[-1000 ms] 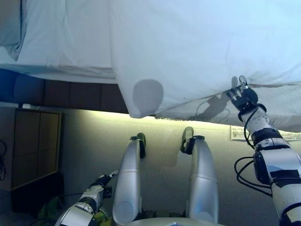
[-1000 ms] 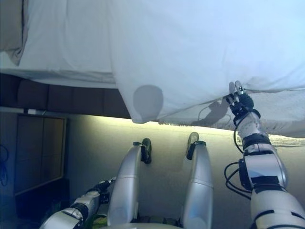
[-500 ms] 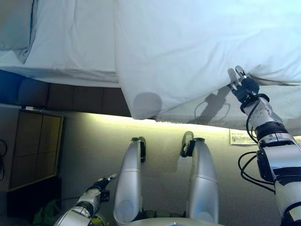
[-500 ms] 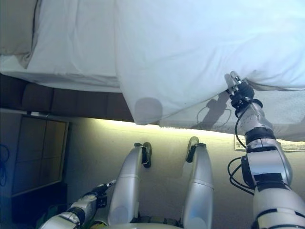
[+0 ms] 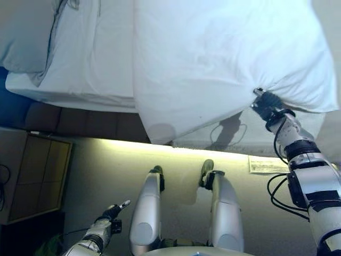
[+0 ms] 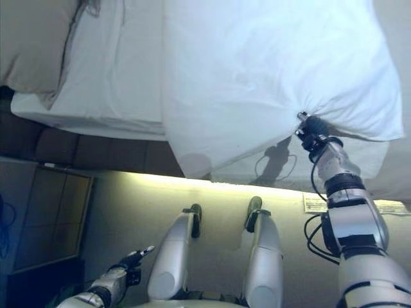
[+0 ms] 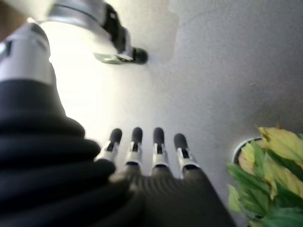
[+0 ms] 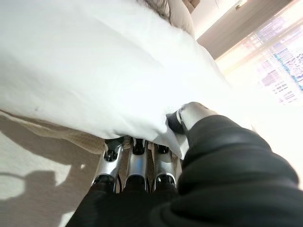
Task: Make the bed neatly
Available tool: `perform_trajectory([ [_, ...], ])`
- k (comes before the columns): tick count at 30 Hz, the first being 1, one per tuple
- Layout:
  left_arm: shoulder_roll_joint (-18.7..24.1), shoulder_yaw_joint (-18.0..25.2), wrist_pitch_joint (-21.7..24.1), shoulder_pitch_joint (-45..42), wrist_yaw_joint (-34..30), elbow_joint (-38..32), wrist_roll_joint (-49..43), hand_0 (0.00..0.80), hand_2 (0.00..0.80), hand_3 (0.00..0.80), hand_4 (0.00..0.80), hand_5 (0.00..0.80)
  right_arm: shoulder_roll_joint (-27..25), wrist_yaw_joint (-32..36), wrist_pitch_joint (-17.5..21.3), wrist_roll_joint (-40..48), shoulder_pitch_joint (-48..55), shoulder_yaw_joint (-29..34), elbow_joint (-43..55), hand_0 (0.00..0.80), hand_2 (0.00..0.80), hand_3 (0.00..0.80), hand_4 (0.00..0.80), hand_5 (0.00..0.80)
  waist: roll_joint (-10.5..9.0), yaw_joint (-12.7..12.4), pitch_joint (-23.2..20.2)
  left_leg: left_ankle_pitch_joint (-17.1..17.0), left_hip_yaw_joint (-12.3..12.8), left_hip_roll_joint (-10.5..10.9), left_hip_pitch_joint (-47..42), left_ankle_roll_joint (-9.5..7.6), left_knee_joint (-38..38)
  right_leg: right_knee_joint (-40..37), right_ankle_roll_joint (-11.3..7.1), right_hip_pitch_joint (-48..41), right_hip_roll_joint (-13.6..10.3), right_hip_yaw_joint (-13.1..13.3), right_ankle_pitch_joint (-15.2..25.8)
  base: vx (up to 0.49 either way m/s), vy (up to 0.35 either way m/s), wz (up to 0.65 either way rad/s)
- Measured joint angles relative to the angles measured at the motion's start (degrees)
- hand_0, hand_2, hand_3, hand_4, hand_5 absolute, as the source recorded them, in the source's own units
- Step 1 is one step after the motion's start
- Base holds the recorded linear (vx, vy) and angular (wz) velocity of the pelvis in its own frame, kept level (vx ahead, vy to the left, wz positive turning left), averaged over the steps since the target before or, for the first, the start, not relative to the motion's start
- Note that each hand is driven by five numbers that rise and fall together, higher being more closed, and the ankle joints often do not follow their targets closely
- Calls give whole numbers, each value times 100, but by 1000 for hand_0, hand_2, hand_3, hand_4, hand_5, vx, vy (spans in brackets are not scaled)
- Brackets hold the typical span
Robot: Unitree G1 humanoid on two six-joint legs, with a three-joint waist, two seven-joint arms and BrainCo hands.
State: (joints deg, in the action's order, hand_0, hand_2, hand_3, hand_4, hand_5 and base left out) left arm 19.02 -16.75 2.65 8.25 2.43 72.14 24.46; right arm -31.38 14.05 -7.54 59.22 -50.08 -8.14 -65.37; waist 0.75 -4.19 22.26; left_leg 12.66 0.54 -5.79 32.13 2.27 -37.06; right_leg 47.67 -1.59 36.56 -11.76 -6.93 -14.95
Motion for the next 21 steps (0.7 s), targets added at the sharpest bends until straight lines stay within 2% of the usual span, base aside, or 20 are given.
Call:
perform_trajectory([
  [1, 31, 0, 42, 26, 17, 41, -25, 0, 0, 0, 0, 0, 97, 47, -64, -2, 51, 16, -25, 800, 800, 800, 800, 800, -34, 25, -78, -28, 57, -72, -122, 31, 67, -354, 191, -275, -4, -145, 50, 152, 30, 46],
  [2, 14, -1, 54, -13, 11, 64, -33, 0, 0, 0, 0, 0, 165, 58, -92, -1, 107, 18, -26, 800, 800, 800, 800, 800, -4, 3, -134, -93, 57, -185, -379, 112, 235, -530, 205, -454, 95, -180, 89, 146, 31, 8],
  [5, -35, -2, 211, -68, 17, -24, -43, 0, 0, 0, 0, 0, 209, 70, -207, -2, 231, -12, -25, 800, 800, 800, 800, 800, 48, -101, -293, -549, 182, -198, -1104, 415, 993, -984, 164, -965, 153, -189, 196, 77, 41, -10],
  [8, -47, 4, 324, -9, 55, -410, 92, 0, 0, 0, 0, 0, 209, 73, -295, -3, 428, -60, -8, 800, 800, 800, 800, 800, 177, -121, -562, -730, 264, -141, -1459, 515, 1494, -1465, 69, -1295, 147, -227, 399, 103, 20, -2],
  [11, -14, 17, 312, 208, 147, -1063, 402, 0, 0, 0, 0, 0, 218, 37, -393, -3, 571, -84, 7, 800, 800, 800, 800, 800, 281, -136, -642, -828, 255, -71, -1812, 469, 1894, -1849, -22, -1693, 126, -314, 492, 124, -15, 11],
  [15, 189, 107, 42, 594, 161, -2024, 922, 0, 0, 0, 0, 0, 268, -50, -417, -2, 658, -86, 64, 800, 800, 800, 800, 800, 314, -148, -692, -919, 227, -48, -2272, 444, 2288, -2269, -93, -2226, 140, -465, 562, 120, -53, 11],
  [21, 159, 108, -109, 1049, 89, -2569, 2310, 0, 0, 0, 0, 0, 375, -134, -407, 62, 659, -229, 217, 800, 800, 800, 800, 800, 363, -146, -863, -930, 157, -44, -2369, 429, 2358, -2453, -118, -2435, 182, -571, 613, 38, -69, 7],
])
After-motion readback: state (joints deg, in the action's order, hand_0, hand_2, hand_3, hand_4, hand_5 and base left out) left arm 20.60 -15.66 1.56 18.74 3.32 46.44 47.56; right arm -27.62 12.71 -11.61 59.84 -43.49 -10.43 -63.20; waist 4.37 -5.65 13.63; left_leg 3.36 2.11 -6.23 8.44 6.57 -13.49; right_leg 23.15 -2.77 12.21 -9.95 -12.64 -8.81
